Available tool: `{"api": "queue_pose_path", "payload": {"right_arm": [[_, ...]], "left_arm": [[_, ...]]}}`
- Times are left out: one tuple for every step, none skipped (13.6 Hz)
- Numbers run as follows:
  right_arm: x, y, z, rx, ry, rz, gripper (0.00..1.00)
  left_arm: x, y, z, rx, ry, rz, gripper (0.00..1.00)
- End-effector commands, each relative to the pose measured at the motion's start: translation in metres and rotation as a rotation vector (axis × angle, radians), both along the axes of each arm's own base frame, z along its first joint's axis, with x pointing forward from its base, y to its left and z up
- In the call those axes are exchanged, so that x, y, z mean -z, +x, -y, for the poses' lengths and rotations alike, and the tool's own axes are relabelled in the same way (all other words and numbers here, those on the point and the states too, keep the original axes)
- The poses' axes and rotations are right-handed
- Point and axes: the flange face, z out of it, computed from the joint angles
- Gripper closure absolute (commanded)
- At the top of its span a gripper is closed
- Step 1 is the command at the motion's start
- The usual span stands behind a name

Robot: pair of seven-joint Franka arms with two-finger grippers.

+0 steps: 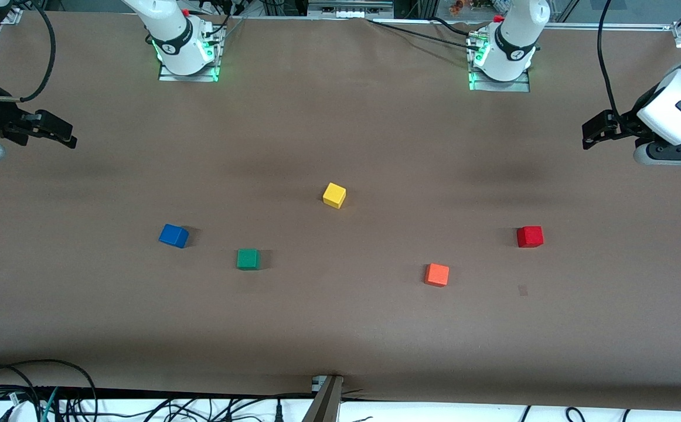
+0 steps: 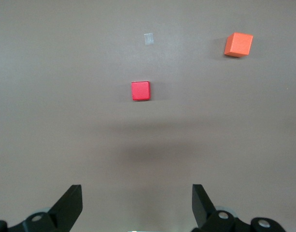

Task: Pass red block to right arm, stack on blue

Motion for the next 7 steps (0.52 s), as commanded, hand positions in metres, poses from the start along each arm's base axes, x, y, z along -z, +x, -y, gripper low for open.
{"api": "queue_pose_path", "payload": {"right_arm": [[-0.0035, -0.0015, 0.0012, 0.013, 0.018, -0.002, 0.0], [-0.0035, -0.0015, 0.0012, 0.013, 0.018, -0.002, 0.0], [-0.0035, -0.0015, 0.0012, 0.013, 0.018, -0.002, 0.0], [-0.0035, -0.0015, 0.0012, 0.013, 0.018, -0.002, 0.0], [-0.0035, -0.0015, 0.0004, 0.012, 0.018, -0.002, 0.0], [-0.0035, -0.0015, 0.0004, 0.012, 0.018, -0.002, 0.0], [-0.0035, -0.0015, 0.0012, 0.013, 0.018, -0.002, 0.0]], "left_arm": [[-0.0021, -0.0048, -0.0018, 0.003, -0.013, 0.035, 0.0], [-0.0023, -0.0023, -0.0018, 0.001, -0.014, 0.037, 0.0], [-0.0023, -0.0029, -0.0019, -0.005, -0.013, 0.035, 0.0], [-0.0021, -0.0032, -0.001, -0.005, -0.013, 0.034, 0.0], [-0.003, -0.0029, -0.0018, -0.006, -0.013, 0.037, 0.0], [-0.0029, -0.0031, -0.001, -0.006, -0.013, 0.036, 0.0], [-0.003, -0.0029, -0.001, -0.006, -0.013, 0.037, 0.0]]}}
